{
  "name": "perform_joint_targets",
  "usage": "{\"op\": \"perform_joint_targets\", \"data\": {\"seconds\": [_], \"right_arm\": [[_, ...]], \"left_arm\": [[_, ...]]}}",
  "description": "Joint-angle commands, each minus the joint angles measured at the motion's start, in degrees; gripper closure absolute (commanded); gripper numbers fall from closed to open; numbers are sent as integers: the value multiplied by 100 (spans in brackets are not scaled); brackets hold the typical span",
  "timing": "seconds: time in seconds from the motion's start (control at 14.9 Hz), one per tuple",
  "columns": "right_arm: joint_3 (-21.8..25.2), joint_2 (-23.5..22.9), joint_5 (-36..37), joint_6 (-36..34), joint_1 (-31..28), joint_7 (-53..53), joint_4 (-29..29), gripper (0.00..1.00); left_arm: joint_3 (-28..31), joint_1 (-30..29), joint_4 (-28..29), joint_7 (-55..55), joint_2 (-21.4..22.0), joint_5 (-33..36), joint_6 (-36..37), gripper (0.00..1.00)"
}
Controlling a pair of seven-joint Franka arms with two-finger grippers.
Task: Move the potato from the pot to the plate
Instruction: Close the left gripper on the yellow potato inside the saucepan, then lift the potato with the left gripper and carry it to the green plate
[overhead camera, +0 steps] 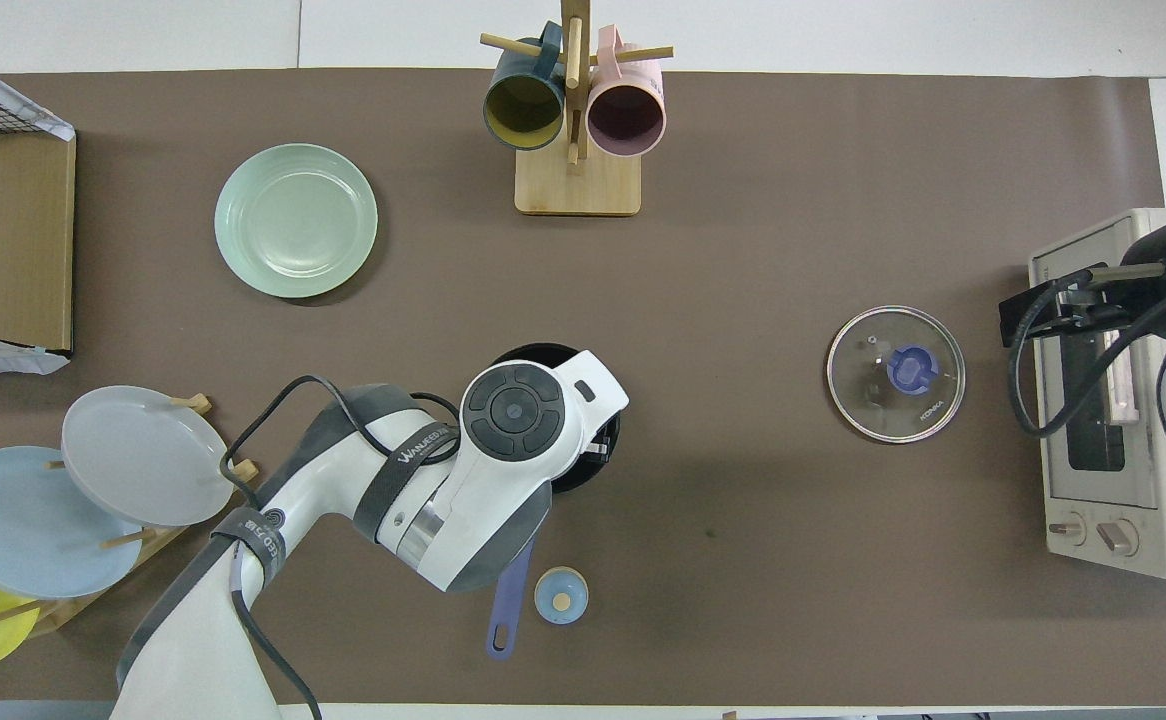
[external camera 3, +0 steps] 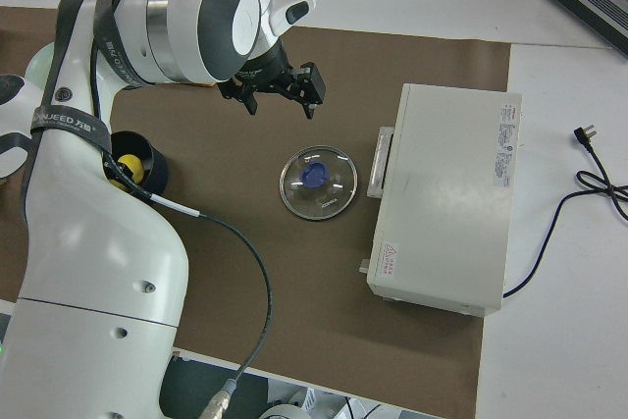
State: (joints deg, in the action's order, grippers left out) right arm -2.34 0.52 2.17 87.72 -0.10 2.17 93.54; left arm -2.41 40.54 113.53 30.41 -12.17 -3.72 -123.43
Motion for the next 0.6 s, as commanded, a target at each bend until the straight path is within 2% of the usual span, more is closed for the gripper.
{"op": "perform_joint_targets", "data": {"seconds": [0.0,0.33,0.54], "right_arm": [[-4,53,-103,-27,-60,100,15,0],[-21,62,-103,-27,-60,100,6,0],[-12,132,-111,-35,-51,91,41,0]], "left_arm": [[3,-99,-295,61,118,56,476,100],[12,-406,-928,26,232,12,1162,100],[12,-932,-1682,-175,163,12,1637,100]]}}
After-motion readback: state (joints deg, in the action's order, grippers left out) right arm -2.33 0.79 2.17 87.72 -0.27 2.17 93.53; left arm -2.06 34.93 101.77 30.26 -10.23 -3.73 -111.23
